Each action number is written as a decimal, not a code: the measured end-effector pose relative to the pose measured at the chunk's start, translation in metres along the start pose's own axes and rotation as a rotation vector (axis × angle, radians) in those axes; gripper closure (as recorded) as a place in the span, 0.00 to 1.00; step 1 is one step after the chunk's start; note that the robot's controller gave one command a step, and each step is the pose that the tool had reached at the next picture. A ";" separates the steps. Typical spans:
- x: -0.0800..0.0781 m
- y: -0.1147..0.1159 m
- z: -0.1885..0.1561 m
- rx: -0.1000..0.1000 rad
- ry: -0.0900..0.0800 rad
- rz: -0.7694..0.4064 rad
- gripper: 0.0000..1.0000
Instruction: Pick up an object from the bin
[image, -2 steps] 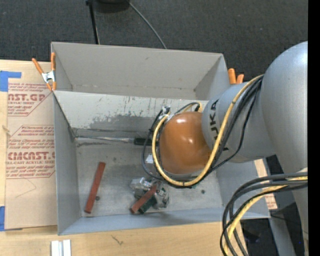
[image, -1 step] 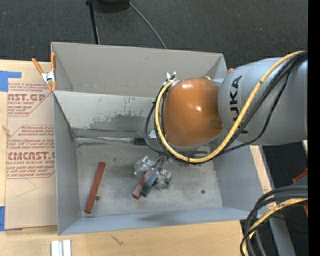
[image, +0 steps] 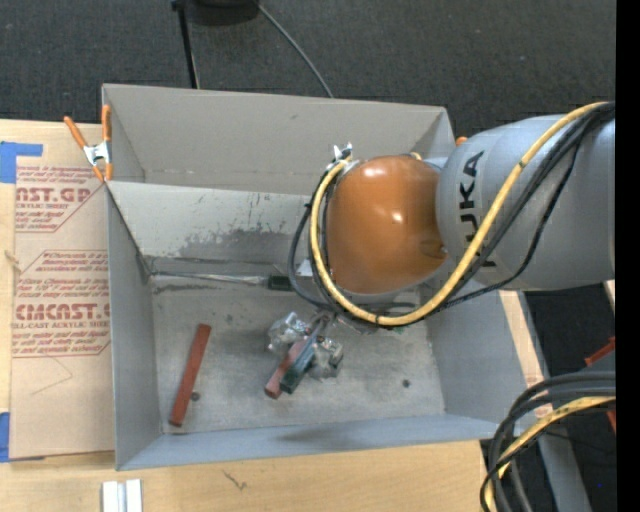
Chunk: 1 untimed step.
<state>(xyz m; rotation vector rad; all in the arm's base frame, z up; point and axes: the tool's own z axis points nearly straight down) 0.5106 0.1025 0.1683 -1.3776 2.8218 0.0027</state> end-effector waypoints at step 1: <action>0.002 -0.006 -0.111 0.001 -0.001 -0.008 1.00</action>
Offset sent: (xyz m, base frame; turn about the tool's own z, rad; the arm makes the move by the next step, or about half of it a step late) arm 0.0000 0.0000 0.0000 0.0000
